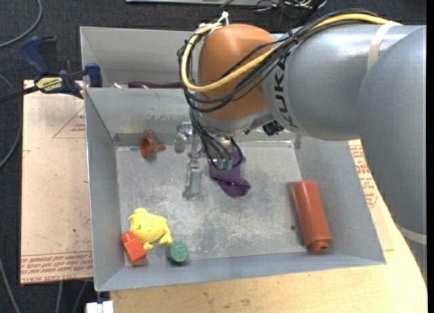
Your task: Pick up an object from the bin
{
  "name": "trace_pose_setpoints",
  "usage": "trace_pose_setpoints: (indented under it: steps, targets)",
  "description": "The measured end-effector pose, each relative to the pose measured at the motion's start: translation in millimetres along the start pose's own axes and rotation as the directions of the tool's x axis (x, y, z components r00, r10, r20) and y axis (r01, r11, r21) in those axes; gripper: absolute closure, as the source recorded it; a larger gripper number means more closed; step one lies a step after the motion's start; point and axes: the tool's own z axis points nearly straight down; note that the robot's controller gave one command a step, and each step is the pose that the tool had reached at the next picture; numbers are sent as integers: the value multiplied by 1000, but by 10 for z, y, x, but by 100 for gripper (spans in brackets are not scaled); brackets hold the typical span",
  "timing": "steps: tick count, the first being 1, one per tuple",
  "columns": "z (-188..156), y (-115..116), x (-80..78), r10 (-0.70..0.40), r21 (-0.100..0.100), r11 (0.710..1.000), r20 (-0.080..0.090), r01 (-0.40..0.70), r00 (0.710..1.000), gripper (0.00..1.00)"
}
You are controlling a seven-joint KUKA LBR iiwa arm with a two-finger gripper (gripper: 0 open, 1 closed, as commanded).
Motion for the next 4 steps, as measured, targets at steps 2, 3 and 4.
trace_pose_setpoints:
  steps: [2,3,4]
  targets:
    - [189,111,95,-91,0,996,13,91,996,0]
    - [517,617,571,-382,1,924,7,382,924,0]
    - [731,678,801,-332,1,943,13,332,943,0]
